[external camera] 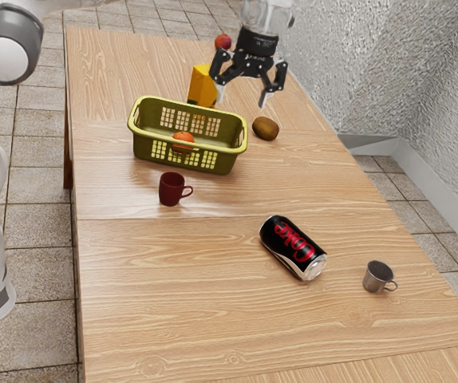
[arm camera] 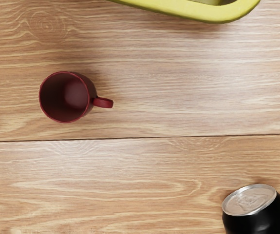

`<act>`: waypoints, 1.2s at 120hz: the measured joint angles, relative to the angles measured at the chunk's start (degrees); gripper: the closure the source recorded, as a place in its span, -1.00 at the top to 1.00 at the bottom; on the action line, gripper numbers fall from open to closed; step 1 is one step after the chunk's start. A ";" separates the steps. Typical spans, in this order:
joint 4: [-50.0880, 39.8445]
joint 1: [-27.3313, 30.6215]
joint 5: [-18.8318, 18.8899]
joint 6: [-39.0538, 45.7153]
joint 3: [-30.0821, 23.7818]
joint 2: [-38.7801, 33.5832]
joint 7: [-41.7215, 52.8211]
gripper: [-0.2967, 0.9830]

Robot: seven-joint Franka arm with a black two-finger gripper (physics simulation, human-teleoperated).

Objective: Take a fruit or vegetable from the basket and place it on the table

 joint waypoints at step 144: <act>-34.34 27.68 0.45 29.05 -1.06 -13.09 36.30 0.53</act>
